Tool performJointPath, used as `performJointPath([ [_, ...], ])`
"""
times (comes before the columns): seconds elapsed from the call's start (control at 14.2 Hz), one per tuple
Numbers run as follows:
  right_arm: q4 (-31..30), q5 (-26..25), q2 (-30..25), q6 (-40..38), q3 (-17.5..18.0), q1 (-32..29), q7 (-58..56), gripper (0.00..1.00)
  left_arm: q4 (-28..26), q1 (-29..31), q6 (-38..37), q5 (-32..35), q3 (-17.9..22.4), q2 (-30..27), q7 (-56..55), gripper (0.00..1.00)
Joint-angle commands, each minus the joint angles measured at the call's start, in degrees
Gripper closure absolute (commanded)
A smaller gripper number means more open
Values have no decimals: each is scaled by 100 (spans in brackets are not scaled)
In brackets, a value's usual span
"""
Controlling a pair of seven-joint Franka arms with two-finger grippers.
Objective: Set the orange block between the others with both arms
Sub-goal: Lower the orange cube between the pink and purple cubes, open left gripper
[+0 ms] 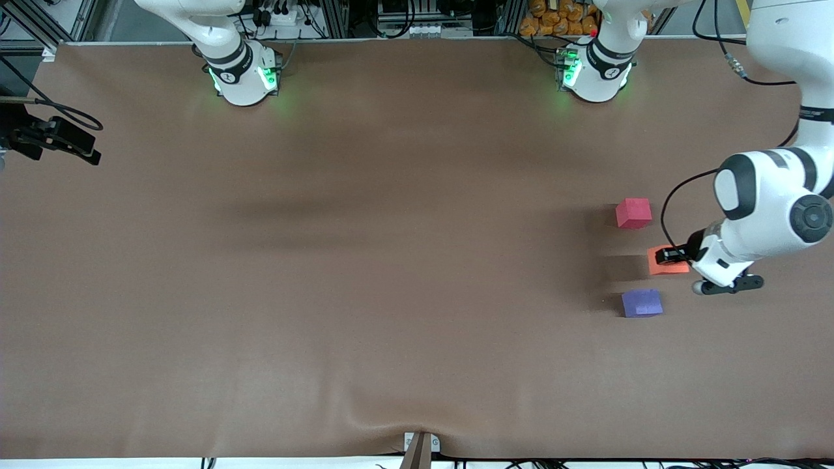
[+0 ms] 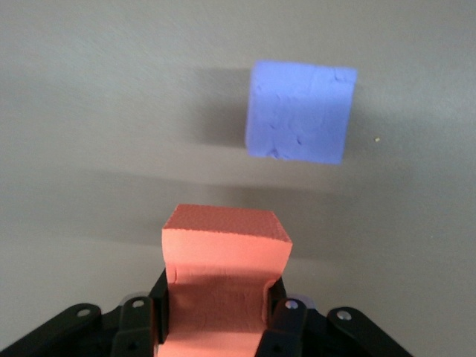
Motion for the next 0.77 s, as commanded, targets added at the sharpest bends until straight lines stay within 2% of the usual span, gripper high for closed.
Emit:
performJointPath([
  [0.0, 30, 111, 69, 31, -33, 62, 97, 0, -435, 64, 638, -155, -79, -27, -4, 100],
  [0.14, 30, 120, 78, 57, -33, 106, 97, 0, -830, 64, 1297, -155, -175, -1, -4, 100],
  [0.28, 30, 120, 86, 57, -33, 124, 97, 0, -990, 64, 1616, -155, -185, 69, 75, 100],
  [0.7, 48, 120, 87, 57, -33, 141, 97, 0, -1096, 73, 1696, -155, -185, 96, 506, 100],
])
